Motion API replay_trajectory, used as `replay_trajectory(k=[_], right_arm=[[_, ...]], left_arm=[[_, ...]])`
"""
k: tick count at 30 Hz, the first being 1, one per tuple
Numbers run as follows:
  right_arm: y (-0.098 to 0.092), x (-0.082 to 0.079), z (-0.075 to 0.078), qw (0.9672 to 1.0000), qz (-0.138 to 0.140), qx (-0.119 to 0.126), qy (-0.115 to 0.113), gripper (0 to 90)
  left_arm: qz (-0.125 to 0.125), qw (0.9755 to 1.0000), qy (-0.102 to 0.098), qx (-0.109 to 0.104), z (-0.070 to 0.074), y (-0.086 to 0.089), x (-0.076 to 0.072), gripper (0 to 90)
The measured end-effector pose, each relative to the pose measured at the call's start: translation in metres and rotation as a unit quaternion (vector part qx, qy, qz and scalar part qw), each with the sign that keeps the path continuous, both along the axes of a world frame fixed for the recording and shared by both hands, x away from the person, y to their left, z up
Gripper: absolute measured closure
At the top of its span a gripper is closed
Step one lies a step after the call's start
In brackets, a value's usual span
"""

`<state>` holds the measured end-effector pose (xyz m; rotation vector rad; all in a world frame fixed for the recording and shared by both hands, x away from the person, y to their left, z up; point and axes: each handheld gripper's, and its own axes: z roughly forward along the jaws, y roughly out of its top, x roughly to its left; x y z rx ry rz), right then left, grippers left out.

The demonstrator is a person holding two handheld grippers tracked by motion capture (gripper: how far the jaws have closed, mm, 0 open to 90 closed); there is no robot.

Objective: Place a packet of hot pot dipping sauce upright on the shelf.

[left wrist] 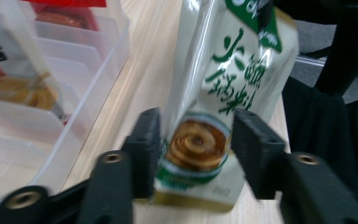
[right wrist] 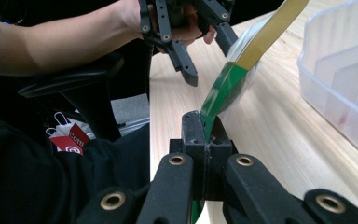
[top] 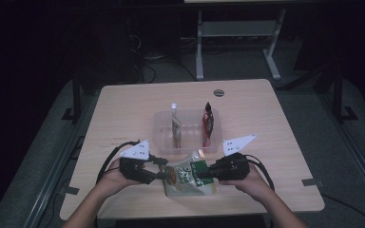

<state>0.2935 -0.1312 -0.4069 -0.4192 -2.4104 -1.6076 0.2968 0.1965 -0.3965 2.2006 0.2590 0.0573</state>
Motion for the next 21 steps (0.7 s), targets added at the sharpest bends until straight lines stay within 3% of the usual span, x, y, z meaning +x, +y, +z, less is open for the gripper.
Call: replay_trajectory(k=[11, 21], right_arm=[[0.003, -0.003, 0.017, 0.9995, 0.003, 0.012, -0.03, 90.0], [0.01, 0.002, 0.036, 0.9981, 0.011, 0.031, -0.052, 90.0]], left_arm=[[0.039, 0.9991, 0.014, 0.011, -0.009, 0.027, -0.001, 34.9], [0.058, 0.9977, 0.029, 0.018, -0.019, 0.037, 0.005, 34.2]])
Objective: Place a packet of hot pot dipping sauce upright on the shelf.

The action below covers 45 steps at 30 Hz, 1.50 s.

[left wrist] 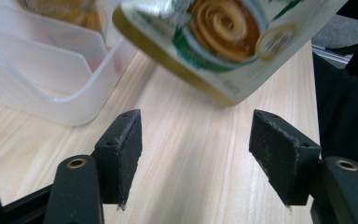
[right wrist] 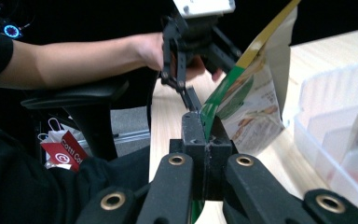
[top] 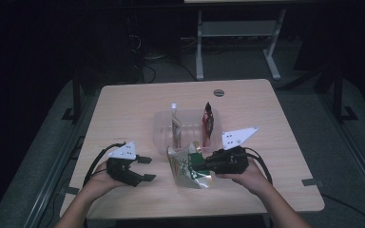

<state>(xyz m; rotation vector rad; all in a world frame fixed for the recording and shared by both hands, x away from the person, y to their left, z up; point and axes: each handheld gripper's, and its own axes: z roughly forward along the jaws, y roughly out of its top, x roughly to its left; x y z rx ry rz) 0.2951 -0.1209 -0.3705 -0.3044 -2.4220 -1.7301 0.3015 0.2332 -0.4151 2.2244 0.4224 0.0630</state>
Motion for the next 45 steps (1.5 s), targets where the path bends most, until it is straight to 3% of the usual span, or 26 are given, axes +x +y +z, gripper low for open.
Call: replay_trajectory(k=[8, 25, 45], right_arm=[[0.007, 0.004, 0.014, 0.9997, 0.004, 0.013, -0.018, 90.0], [0.026, 0.014, 0.041, 0.9978, 0.015, 0.034, -0.054, 90.0], [0.044, 0.034, 0.068, 0.9967, 0.015, 0.039, -0.069, 90.0]], left_arm=[[0.014, 0.9999, 0.01, -0.001, -0.004, 0.005, 0.004, 30.0], [0.017, 0.9999, 0.005, -0.001, -0.004, 0.007, 0.005, 25.6], [0.017, 0.9998, 0.004, -0.003, -0.003, 0.009, 0.007, 25.7]])
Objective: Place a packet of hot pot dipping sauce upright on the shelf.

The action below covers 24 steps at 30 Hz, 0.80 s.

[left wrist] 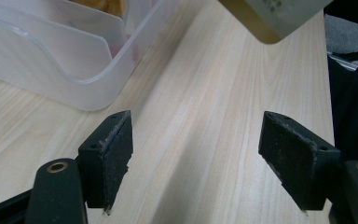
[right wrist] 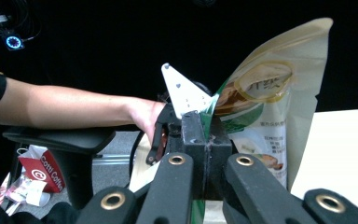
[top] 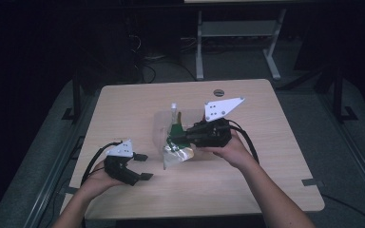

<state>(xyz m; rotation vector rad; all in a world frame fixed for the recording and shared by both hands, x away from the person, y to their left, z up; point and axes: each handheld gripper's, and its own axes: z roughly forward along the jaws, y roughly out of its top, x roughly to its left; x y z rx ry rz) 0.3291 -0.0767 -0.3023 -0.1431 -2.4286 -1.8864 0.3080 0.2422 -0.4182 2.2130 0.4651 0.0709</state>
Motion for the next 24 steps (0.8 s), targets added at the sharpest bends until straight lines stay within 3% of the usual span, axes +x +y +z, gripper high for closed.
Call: replay_trajectory(k=[12, 20, 24], right_arm=[[0.015, 0.028, 0.012, 1.0, -0.006, -0.001, -0.006, 90.0], [0.022, 0.049, 0.01, 0.9997, -0.018, -0.015, 0.002, 90.0], [0.024, 0.058, 0.007, 0.9996, -0.026, -0.011, 0.009, 90.0]], left_arm=[[-0.004, 1.0, -0.002, 0.005, -0.002, 0.001, 0.002, 25.6], [-0.002, 1.0, 0.005, 0.006, -0.004, 0.001, 0.002, 25.6], [-0.008, 0.9998, 0.006, 0.015, -0.005, 0.0, 0.002, 25.5]])
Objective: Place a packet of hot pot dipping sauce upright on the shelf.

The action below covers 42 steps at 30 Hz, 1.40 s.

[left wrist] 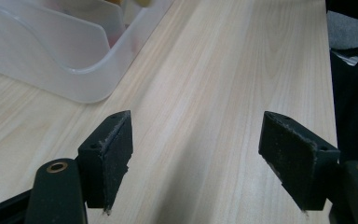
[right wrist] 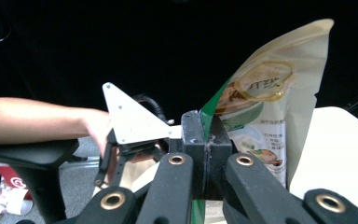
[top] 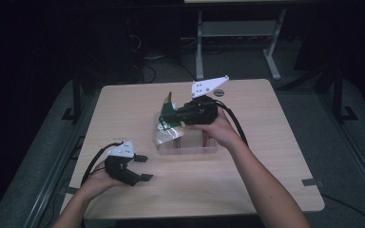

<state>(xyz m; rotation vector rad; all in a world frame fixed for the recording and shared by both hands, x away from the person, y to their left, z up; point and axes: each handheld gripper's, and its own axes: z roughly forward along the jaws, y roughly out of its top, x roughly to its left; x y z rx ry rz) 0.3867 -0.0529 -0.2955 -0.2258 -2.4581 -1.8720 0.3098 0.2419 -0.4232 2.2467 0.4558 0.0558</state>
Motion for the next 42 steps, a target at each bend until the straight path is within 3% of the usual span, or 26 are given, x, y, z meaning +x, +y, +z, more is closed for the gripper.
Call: replay_trajectory(k=[18, 29, 36, 39, 42], right_arm=[[0.008, 0.028, -0.025, 0.999, -0.029, -0.017, 0.029, 90.0], [0.014, 0.035, -0.042, 0.9978, -0.043, -0.036, 0.035, 90.0], [0.017, 0.036, -0.043, 0.9965, -0.056, -0.052, 0.035, 89.4], [0.016, 0.037, -0.043, 0.9964, -0.061, -0.046, 0.037, 88.4], [0.016, 0.038, -0.045, 0.9954, -0.066, -0.059, 0.036, 88.3]], left_arm=[[-0.008, 0.9999, 0.004, 0.012, -0.003, -0.002, 0.001, 25.5], [-0.008, 0.9999, 0.009, 0.012, -0.004, -0.003, 0.0, 25.4], [-0.01, 0.9998, 0.01, 0.014, -0.004, -0.003, 0.001, 25.4], [-0.01, 0.9998, 0.01, 0.013, -0.004, -0.003, 0.0, 25.4], [-0.01, 0.9998, 0.011, 0.013, -0.004, -0.003, 0.0, 25.4]])
